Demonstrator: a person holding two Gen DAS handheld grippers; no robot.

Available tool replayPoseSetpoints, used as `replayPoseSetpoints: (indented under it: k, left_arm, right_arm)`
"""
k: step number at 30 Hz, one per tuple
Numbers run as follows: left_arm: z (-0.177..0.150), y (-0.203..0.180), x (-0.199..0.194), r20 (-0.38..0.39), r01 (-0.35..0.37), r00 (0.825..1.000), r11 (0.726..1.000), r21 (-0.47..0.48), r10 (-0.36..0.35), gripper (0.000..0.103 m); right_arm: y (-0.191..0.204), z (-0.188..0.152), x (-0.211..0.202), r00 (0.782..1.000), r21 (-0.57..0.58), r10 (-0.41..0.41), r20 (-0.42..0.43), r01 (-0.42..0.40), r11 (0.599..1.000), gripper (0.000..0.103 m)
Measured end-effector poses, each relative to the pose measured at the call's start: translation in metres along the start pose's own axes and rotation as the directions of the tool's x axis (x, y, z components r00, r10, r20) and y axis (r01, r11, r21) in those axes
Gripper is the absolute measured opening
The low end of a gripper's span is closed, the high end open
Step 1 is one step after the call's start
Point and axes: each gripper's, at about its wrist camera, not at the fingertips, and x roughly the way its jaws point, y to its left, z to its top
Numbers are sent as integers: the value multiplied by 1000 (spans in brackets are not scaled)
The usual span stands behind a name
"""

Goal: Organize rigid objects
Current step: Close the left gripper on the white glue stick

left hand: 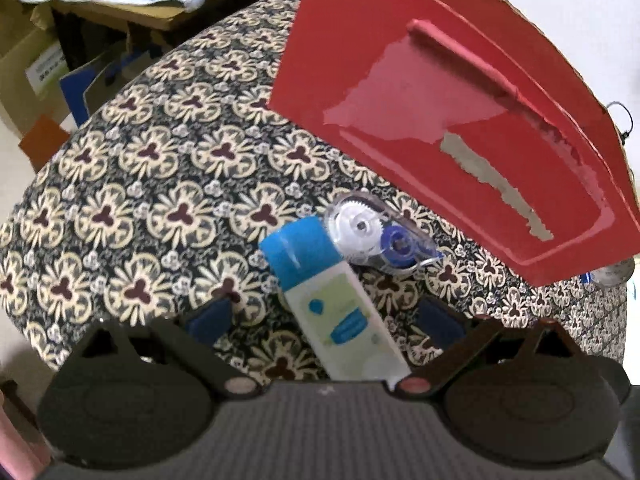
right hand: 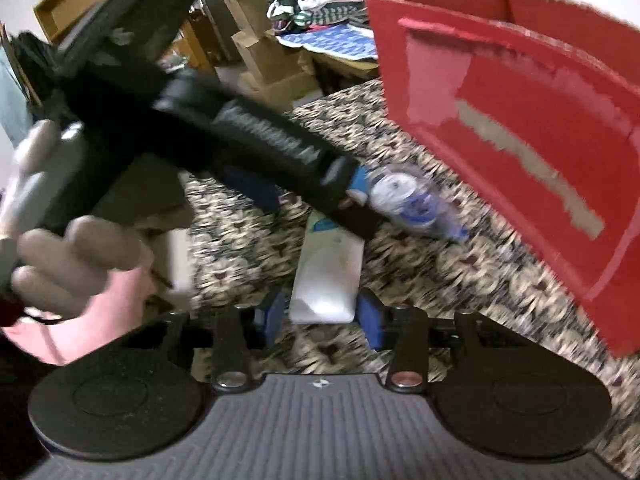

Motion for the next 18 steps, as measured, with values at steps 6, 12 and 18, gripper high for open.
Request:
replayPoseSetpoints:
  k: [6,12,18]
  left_arm:
    - [2,-8,5,18,-23,1000,998,63,21,97]
    - [1,-21,5,41,-69,997,988,138,64,61]
    - [-6,-16,-1,61,-47,997,991,127,40,36]
  right_arm:
    - [-18,-3,3,998,218,18,55,-29,976,28]
    - [-19,2,17,994,310,87,62,-102,945,15]
    - [-12,-11,19,986,352,144,85,-165,921,2]
